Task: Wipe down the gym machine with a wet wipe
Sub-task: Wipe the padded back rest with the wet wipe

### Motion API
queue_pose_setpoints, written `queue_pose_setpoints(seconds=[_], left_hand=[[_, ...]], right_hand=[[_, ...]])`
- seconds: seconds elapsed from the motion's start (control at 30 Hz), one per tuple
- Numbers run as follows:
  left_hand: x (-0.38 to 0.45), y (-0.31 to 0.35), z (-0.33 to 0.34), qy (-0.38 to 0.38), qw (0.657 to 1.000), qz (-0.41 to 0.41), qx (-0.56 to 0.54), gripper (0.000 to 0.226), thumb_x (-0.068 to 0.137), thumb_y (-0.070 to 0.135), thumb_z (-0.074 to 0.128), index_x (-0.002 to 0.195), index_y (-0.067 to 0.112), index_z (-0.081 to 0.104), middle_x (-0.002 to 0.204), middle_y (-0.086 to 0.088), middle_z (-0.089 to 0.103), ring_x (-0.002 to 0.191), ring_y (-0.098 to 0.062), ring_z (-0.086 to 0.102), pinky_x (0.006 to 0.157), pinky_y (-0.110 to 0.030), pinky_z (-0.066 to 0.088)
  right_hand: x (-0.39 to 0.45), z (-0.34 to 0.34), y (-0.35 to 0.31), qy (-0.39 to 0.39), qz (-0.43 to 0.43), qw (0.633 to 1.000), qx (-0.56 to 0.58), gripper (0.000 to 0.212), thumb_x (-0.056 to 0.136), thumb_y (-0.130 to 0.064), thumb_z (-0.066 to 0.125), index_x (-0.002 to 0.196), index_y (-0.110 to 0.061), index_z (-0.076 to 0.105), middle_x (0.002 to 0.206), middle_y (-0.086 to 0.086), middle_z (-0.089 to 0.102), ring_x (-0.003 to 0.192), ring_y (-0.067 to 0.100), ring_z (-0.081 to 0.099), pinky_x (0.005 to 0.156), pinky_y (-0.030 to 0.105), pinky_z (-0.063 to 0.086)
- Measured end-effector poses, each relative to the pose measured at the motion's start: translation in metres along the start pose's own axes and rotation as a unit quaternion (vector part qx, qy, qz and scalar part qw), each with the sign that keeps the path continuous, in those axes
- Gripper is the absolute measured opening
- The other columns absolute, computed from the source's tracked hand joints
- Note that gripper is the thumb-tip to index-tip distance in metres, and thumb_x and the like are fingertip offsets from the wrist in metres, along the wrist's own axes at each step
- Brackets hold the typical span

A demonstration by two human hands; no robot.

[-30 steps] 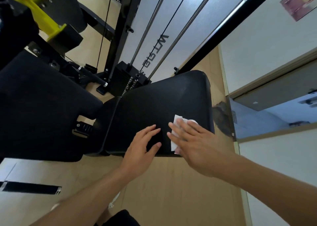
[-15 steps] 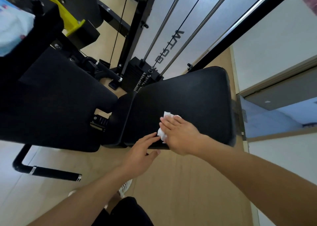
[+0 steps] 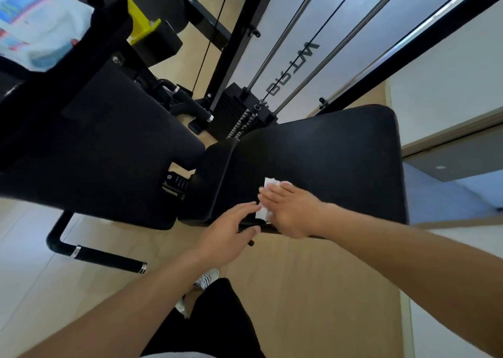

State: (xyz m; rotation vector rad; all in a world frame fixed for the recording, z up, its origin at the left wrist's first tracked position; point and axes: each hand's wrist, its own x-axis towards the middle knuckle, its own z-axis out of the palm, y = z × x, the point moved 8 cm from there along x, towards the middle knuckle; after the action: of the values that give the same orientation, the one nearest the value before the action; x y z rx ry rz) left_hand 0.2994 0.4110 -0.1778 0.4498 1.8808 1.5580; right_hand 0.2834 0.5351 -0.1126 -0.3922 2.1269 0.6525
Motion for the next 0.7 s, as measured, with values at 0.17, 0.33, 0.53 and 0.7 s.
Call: queue_pose_setpoints(seconds=[0.17,0.33,0.53,0.7], left_hand=[[0.002,-0.003,0.002,0.005,1.000,-0.010,-0.013,0.050,0.099,0.032,0.062,0.145,0.046,0.046,0.150,0.031,0.039,0.141,0.004,0.036,0.117,-0.035,0.038],[0.018,-0.017,-0.003,0.033,0.999,-0.037,0.012,0.051,0.100,0.033,0.061,0.147,0.044,0.044,0.153,0.030,0.035,0.141,0.005,0.034,0.114,-0.031,0.041],[0.041,-0.040,-0.017,0.149,0.985,-0.081,-0.016,0.034,0.098,0.017,0.063,0.128,0.033,0.061,0.125,0.020,0.059,0.116,0.001,0.056,0.101,-0.029,0.050],[0.047,-0.086,-0.036,0.204,0.963,-0.171,0.036,0.037,0.100,0.018,0.059,0.135,0.030,0.055,0.131,0.016,0.053,0.120,-0.007,0.055,0.092,-0.016,0.042]], right_hand=[[0.020,-0.032,0.099,0.057,0.121,0.991,0.010,0.064,0.104,-0.048,0.026,0.157,-0.012,0.022,0.164,0.006,0.018,0.153,0.035,0.014,0.124,0.047,0.018],[0.061,-0.047,0.189,0.022,0.231,0.971,0.054,0.067,0.107,-0.046,0.018,0.162,-0.012,-0.001,0.170,0.005,-0.008,0.156,0.027,-0.013,0.126,0.048,-0.003],[0.117,-0.006,-0.011,-0.049,-0.088,0.995,-0.012,0.069,0.107,-0.044,0.028,0.162,-0.011,0.004,0.170,0.008,-0.004,0.157,0.027,-0.006,0.127,0.046,0.002],[0.180,-0.032,0.031,-0.051,-0.083,0.995,-0.020,0.066,0.109,-0.044,0.026,0.162,-0.013,0.003,0.171,0.003,-0.005,0.157,0.023,-0.007,0.127,0.044,0.001]])
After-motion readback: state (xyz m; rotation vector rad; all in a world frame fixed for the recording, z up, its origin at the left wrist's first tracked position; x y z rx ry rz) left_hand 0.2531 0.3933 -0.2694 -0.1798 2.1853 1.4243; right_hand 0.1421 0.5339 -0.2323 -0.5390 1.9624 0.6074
